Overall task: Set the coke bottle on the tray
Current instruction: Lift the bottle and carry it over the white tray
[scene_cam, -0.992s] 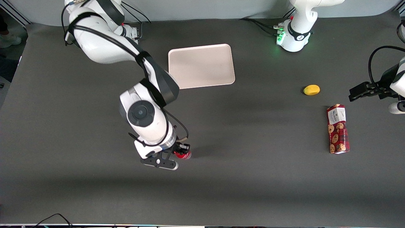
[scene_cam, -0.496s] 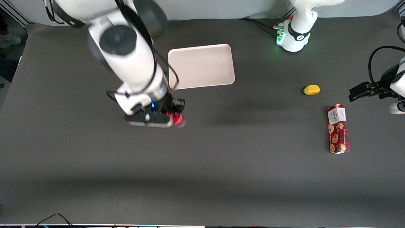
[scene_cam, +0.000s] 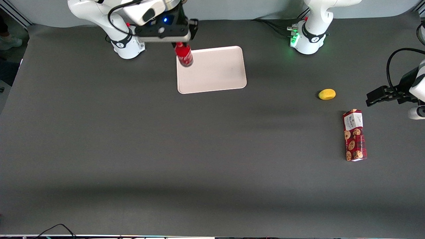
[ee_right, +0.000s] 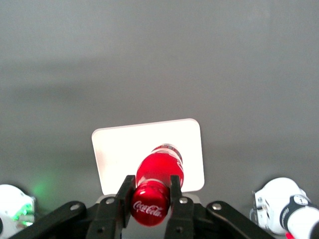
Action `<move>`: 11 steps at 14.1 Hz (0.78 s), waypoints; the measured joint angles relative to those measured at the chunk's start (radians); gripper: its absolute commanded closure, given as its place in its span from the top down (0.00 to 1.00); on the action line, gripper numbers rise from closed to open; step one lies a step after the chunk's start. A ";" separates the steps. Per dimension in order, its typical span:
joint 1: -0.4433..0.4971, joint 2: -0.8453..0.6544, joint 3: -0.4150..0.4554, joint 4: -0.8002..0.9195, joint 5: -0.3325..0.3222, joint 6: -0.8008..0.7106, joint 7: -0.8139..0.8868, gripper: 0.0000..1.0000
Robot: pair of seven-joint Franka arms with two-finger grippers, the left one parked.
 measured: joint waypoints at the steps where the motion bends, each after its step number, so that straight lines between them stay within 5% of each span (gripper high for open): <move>1: -0.012 -0.061 -0.001 -0.105 0.034 0.042 0.003 0.00; 6: -0.032 -0.389 -0.010 -0.669 0.173 0.342 0.011 0.00; 11: -0.032 -0.612 0.016 -1.149 0.237 0.716 0.011 0.00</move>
